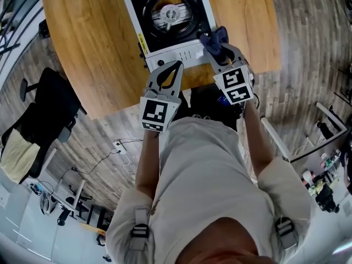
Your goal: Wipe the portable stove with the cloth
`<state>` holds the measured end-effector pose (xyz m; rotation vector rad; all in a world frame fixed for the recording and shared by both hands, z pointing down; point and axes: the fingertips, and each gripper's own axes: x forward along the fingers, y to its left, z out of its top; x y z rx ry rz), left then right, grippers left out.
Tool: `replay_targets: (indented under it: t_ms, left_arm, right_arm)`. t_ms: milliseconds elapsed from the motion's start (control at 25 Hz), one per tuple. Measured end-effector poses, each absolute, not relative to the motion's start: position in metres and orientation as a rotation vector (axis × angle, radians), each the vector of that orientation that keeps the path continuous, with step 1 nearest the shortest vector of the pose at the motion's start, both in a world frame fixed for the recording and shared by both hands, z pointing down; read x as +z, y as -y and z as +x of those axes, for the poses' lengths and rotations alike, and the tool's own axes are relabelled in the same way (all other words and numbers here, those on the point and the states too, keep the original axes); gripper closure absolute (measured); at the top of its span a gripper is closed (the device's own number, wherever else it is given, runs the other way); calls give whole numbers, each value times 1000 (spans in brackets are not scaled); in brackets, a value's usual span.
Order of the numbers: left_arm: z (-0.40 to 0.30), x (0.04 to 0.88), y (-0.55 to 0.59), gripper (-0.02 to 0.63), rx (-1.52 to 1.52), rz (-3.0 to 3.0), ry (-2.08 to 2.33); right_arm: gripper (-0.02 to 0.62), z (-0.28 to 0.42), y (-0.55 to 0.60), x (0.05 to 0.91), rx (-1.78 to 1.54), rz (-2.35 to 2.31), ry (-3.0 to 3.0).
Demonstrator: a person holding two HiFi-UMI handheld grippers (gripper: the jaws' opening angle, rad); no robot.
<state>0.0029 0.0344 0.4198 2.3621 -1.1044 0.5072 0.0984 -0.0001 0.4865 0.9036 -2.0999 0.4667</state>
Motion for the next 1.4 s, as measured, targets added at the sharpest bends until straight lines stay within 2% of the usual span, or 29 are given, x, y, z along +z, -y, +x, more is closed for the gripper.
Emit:
replay_targets:
  t_ms: [840, 1400]
  left_arm:
    - [-43, 425, -44, 586, 479, 2322, 1133]
    - [-77, 428, -54, 586, 468, 2311, 1134]
  right_arm:
    - [462, 31, -21, 485, 481, 819, 2127]
    - [463, 21, -26, 483, 506, 896, 2077]
